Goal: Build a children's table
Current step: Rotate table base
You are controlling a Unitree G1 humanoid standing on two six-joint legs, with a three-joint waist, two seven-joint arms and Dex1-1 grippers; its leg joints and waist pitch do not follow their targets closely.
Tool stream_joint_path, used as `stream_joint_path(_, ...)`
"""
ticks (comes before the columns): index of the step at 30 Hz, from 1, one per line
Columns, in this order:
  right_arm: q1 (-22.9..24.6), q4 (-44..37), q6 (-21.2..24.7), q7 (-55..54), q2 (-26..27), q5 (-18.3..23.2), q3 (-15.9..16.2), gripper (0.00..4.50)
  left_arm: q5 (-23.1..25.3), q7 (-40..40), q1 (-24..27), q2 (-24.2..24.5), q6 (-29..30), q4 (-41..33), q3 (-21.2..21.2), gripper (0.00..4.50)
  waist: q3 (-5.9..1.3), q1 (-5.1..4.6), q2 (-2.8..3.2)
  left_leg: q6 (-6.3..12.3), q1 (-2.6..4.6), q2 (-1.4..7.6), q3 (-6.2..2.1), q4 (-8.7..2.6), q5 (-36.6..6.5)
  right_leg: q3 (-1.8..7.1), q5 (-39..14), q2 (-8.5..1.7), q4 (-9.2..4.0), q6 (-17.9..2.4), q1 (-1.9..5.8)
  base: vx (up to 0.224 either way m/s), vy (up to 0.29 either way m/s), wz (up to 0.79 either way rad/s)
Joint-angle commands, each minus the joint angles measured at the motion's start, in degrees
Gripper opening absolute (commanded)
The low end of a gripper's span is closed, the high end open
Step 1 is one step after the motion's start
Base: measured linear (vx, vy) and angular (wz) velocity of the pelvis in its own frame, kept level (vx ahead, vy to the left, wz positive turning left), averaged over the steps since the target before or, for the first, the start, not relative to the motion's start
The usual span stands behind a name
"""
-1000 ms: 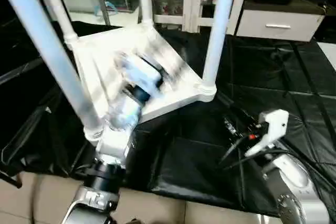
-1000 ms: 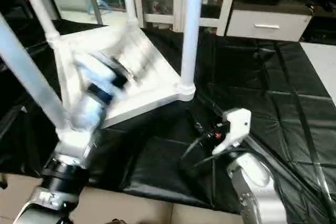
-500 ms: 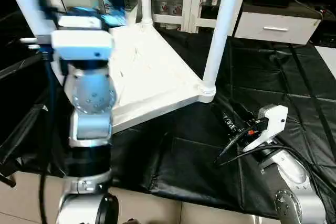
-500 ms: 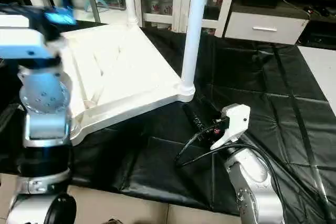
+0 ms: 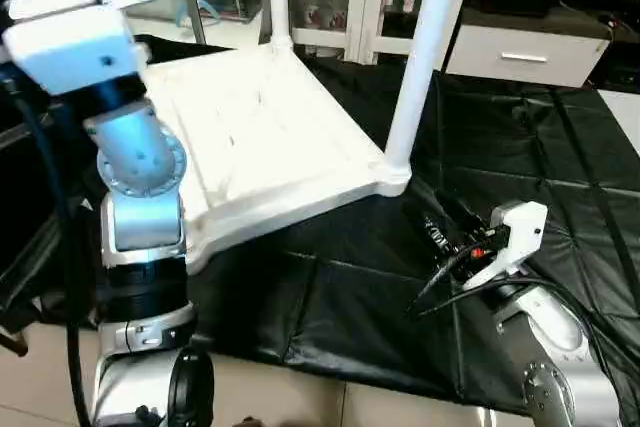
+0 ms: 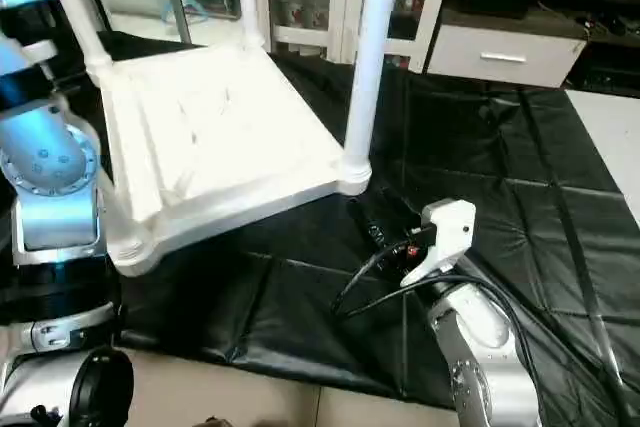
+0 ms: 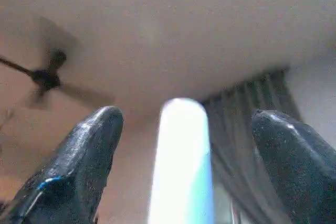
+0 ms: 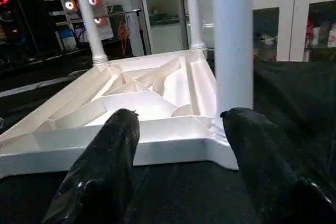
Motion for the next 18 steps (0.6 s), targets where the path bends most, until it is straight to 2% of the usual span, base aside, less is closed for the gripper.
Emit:
stream_joint_path(1,0.04,0.47,-0.36,0.14,0.06,-0.09,-0.31,2.87,-2.65,-0.73,0.95,0.49,1.62,3.13,0.59,4.46,-3.64,-0.14,-0.63,2.98,0.83,4.31,-2.72,-4.88,-15.70,2.24,-15.37,-2.64,-3.70,-8.44,2.13,0.000,0.000,0.00)
stream_joint_path(2,0.25,0.49,-0.38,0.24,0.18,-0.17,-0.03,2.87,-7.50,-5.84,2.06,0.31,2.81,7.55,-0.05,4.46,-3.60,-0.06,-0.35,2.57,0.86,4.23,-2.76,-4.93,-16.37,2.22,-16.39,-2.68,-3.78,-8.20,2.08,0.000,0.000,0.00)
stream_joint_path(3,0.29,0.48,-0.38,0.25,0.19,-0.19,0.01,2.87,-7.91,-6.42,2.29,0.21,3.07,8.12,-0.16,4.46,-3.55,0.01,-0.46,2.41,0.93,4.15,-2.72,-5.00,-16.83,2.23,-17.46,-2.72,-3.99,-8.03,1.96,0.000,0.000,0.00)
stream_joint_path(4,0.56,0.39,-0.45,0.25,0.35,-0.36,0.33,2.87,-10.52,-8.93,4.04,-0.84,4.01,11.45,-0.42,4.46,-3.49,0.03,-0.10,1.83,1.08,4.09,-2.72,-5.07,-17.94,2.24,-18.77,-2.63,-4.10,-7.80,1.74,0.000,0.000,0.00)
stream_joint_path(5,0.64,0.35,-0.49,0.20,0.44,-0.45,0.47,2.87,-11.20,-9.00,4.71,-1.32,4.00,12.27,-0.27,4.46,-3.34,0.00,-0.05,1.14,1.28,4.35,-2.75,-5.29,-20.07,2.24,-19.88,-2.54,-4.42,-7.50,1.54,0.000,0.000,0.00)
stream_joint_path(7,0.92,0.25,-0.58,0.16,0.56,-0.55,0.63,2.87,-15.54,-14.93,5.98,-2.17,5.45,13.64,-1.57,4.46,-3.25,0.08,-0.04,0.06,1.79,4.19,-2.71,-5.29,-23.28,2.26,-23.21,-2.62,-4.84,-6.77,1.18,0.000,0.000,0.00)
stream_joint_path(8,1.17,0.14,-0.59,0.09,0.72,-0.60,0.80,2.87,-19.27,-19.37,7.24,-2.83,6.13,15.12,-2.51,4.46,-3.23,0.28,0.38,-0.64,1.96,4.27,-2.84,-5.40,-24.37,2.27,-24.75,-2.73,-5.07,-6.21,1.06,0.000,0.000,0.00)
stream_joint_path(9,1.34,0.11,-0.60,0.07,0.80,-0.61,0.86,2.87,-21.45,-21.63,7.99,-3.53,7.34,15.57,-2.78,4.46,-3.09,0.24,0.27,-0.90,1.99,4.30,-2.90,-5.54,-25.21,2.25,-25.81,-2.77,-5.32,-5.87,0.99,0.000,0.000,0.00)
stream_joint_path(10,1.87,0.12,-0.74,0.06,0.92,-0.77,1.06,2.87,-24.21,-25.72,9.91,-4.71,10.63,17.53,-2.78,4.46,-2.77,0.32,0.47,-2.01,2.47,4.25,-2.91,-5.60,-29.00,2.19,-30.00,-2.78,-5.89,-4.93,0.46,0.000,0.000,0.00)
stream_joint_path(11,1.87,0.12,-0.74,0.06,0.92,-0.77,1.06,2.87,-24.21,-25.72,9.91,-4.71,10.63,17.53,-2.78,4.46,-2.67,0.29,0.37,-2.19,2.58,4.17,-2.95,-5.57,-30.09,2.12,-31.34,-2.76,-6.21,-4.37,0.34,0.000,0.000,0.00)
stream_joint_path(12,2.12,0.07,-0.74,0.03,0.95,-0.82,1.14,2.87,-25.15,-27.22,10.82,-4.77,11.90,18.68,-2.73,4.46,-2.60,0.15,0.63,-2.63,2.88,4.07,-3.18,-5.54,-31.96,1.90,-33.76,-2.71,-6.57,-3.14,0.21,0.000,0.000,0.00)
stream_joint_path(15,2.62,-0.18,-0.70,0.11,1.01,-0.98,1.35,2.87,-30.47,-32.98,12.86,-4.60,13.88,21.66,-2.75,4.46,-2.67,-0.11,0.80,-2.91,2.42,4.19,-3.84,-6.03,-32.75,1.42,-35.17,-2.95,-6.71,-1.62,0.98,-0.018,0.003,0.02)
stream_joint_path(16,2.66,-0.15,-0.65,0.13,1.05,-0.95,1.36,2.87,-34.38,-37.52,13.59,-4.90,16.57,22.37,-2.14,4.46,-2.63,-0.28,0.95,-3.19,2.19,4.38,-4.04,-6.42,-33.45,1.30,-34.91,-3.07,-6.70,-1.68,1.32,0.000,0.000,0.00)
stream_joint_path(18,2.62,-0.10,-0.62,0.11,1.09,-0.95,1.38,2.87,-36.28,-39.93,13.93,-5.00,18.63,22.79,-1.64,4.46,-2.54,-0.55,1.00,-3.76,2.20,4.48,-4.10,-6.60,-34.74,1.28,-34.54,-3.14,-6.90,-2.01,1.15,0.000,0.000,0.00)
